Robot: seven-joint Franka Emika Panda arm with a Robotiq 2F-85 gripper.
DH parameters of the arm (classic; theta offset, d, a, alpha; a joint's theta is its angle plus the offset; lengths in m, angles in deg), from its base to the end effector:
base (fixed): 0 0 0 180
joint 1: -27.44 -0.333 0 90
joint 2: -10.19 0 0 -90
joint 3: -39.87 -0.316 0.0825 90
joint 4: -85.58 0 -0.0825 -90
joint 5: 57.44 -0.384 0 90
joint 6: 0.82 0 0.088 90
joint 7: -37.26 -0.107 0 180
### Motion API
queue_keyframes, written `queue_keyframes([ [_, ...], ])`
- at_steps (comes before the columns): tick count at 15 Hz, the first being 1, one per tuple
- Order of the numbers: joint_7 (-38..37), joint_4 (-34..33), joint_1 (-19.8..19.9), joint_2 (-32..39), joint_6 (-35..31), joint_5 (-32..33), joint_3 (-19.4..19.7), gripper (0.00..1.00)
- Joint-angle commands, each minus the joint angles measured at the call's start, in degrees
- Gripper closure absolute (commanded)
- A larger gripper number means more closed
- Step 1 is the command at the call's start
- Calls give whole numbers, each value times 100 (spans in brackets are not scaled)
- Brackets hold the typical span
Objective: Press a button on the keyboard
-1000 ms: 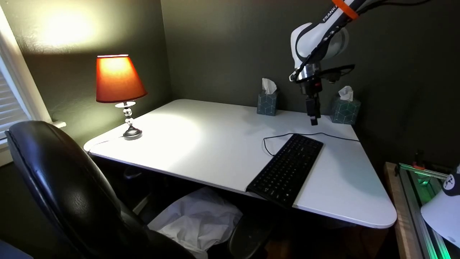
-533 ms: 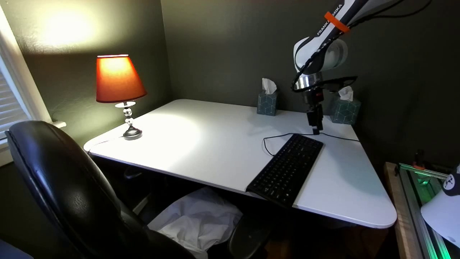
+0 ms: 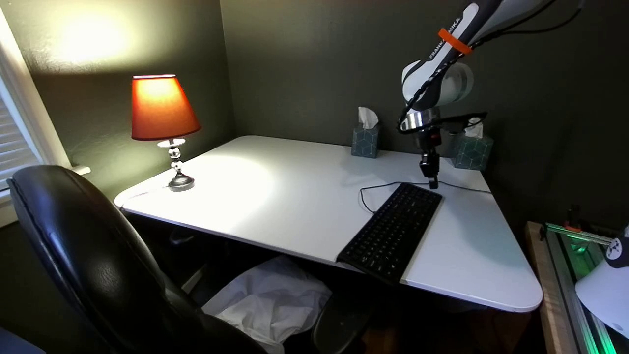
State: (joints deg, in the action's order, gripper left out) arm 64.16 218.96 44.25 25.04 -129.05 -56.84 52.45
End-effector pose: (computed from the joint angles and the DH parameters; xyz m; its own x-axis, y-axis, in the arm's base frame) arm 0.4162 -0.2390 0.2067 0.9446 -0.0196 -0.3277 -0.0544 -0.9938 -0.0974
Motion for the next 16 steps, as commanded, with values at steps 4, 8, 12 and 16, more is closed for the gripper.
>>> queue_keyframes([
  [4, 28, -99, 124, 292, -161, -18, -61, 100],
  [8, -12, -117, 162, 369, -282, -40, -67, 100],
  [12, -9, -179, 197, 469, -308, -72, -87, 100],
  [16, 2, -253, 241, 561, -319, -137, -119, 100],
])
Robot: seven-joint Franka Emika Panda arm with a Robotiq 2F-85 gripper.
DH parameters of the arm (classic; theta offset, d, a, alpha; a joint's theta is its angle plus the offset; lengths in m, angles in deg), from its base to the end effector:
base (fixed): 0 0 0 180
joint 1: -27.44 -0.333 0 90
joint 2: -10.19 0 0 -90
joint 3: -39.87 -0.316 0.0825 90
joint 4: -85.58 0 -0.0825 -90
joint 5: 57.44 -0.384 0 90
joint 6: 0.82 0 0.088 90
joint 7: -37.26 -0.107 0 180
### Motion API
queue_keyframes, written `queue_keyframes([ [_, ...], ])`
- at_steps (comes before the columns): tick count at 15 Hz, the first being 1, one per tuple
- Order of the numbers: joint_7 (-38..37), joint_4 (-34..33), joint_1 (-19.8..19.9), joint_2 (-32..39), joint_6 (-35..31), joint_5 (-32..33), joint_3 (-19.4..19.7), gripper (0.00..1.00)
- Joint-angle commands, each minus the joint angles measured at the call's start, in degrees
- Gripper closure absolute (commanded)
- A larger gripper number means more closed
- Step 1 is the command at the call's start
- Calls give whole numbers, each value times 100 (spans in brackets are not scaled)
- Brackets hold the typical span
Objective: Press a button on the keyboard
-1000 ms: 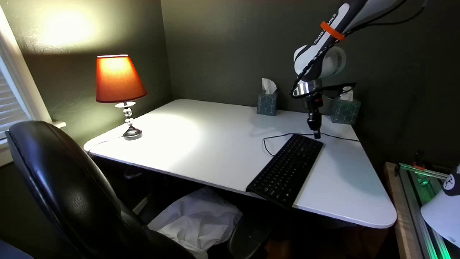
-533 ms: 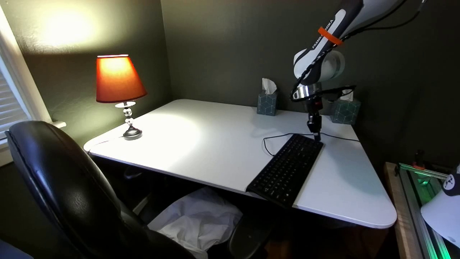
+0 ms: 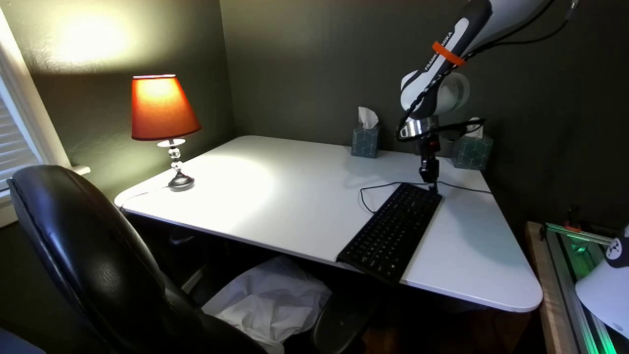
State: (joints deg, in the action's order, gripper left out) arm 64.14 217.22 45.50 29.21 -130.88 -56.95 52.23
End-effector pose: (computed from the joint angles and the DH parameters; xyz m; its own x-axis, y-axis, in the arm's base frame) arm 0.4173 -0.2510 0.1833 0.9394 -0.0369 -0.3409 -0.0716 -0.9934 -0.0898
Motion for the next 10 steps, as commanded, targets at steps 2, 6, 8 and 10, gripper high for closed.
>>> queue_keyframes([
  [2, -3, -119, 130, 189, -141, -153, -113, 100],
  [6, 21, -202, 183, 269, -144, -299, -166, 100],
  [8, 0, -243, 193, 317, -142, -336, -182, 100],
  [10, -36, -290, 192, 367, -120, -330, -180, 100],
])
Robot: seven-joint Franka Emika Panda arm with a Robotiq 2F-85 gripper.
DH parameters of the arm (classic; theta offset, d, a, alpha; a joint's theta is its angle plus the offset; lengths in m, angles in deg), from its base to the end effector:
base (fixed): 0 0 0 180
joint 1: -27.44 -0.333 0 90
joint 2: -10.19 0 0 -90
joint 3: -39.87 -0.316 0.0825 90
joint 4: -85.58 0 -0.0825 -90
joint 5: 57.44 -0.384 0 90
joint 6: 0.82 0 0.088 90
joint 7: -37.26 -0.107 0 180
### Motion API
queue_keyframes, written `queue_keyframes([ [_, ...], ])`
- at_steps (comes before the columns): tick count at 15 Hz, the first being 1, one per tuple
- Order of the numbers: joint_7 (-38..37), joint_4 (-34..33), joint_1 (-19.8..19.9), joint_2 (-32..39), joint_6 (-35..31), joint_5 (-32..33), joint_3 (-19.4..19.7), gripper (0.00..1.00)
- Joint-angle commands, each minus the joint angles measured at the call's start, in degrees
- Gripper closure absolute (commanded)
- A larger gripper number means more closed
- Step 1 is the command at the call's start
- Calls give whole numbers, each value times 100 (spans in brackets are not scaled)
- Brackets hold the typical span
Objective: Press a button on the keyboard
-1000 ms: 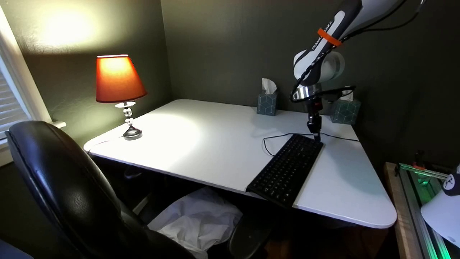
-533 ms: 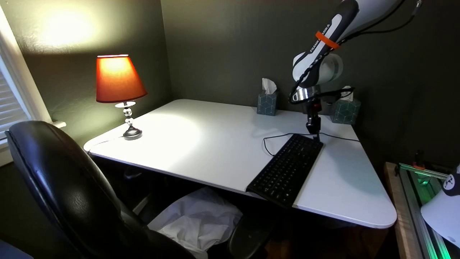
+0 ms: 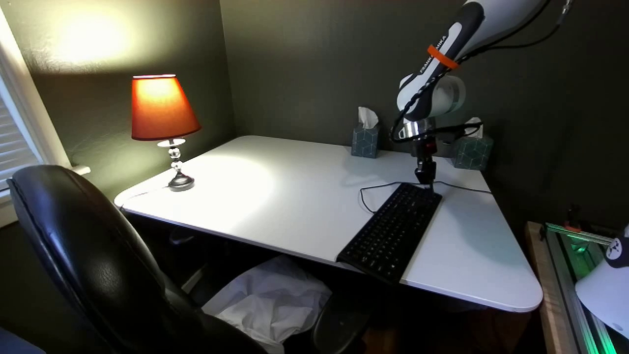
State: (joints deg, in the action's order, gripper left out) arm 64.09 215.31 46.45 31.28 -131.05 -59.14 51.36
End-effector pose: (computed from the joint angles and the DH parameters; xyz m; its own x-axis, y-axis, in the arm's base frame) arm 0.4252 -0.2552 0.1757 0.9411 -0.0641 -0.3320 -0.1041 -0.9891 -0.1040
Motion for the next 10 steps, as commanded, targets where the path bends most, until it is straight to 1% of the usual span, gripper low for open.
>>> queue_keyframes([
  [1, -48, -114, 96, 178, -99, -101, -89, 100],
  [10, -119, -255, 133, 332, -85, -114, -122, 100],
])
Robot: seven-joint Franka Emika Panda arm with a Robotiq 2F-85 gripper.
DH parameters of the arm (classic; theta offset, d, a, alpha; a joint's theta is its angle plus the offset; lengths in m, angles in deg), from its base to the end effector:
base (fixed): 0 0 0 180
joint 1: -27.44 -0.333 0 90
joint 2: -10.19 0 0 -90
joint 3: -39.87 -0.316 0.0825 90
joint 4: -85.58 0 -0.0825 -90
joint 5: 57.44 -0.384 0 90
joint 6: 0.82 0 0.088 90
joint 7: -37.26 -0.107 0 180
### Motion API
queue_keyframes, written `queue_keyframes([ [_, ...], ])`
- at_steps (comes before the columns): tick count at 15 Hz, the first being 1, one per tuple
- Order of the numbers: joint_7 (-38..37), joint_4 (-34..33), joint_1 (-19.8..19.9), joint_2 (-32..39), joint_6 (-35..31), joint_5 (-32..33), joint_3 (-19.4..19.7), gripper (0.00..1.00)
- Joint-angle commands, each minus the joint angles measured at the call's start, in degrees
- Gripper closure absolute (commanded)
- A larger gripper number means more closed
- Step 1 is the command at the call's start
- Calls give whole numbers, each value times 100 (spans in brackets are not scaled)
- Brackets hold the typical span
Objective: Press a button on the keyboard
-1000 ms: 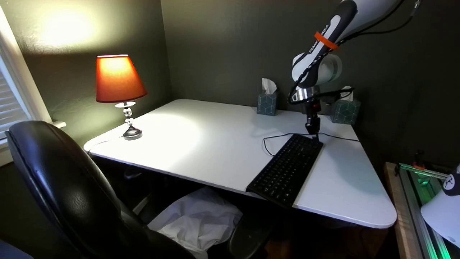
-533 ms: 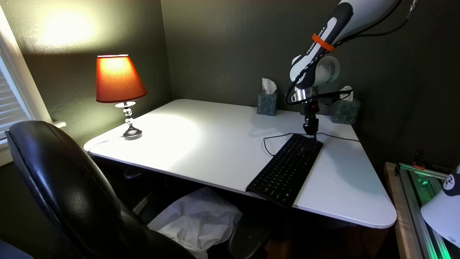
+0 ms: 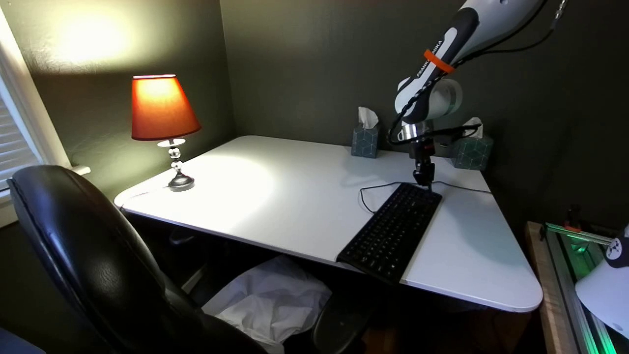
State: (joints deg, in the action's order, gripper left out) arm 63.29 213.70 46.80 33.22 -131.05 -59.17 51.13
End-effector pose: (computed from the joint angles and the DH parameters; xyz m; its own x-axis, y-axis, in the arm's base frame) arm 0.4302 -0.2595 0.1676 0.9371 -0.0790 -0.3399 -0.1186 -0.9881 -0.0974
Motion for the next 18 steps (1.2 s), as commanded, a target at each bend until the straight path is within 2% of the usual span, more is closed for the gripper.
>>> queue_keyframes([
  [1, -39, -111, 105, 153, -86, -116, -108, 100],
  [18, -70, -394, 141, 467, 1, -104, -200, 100],
])
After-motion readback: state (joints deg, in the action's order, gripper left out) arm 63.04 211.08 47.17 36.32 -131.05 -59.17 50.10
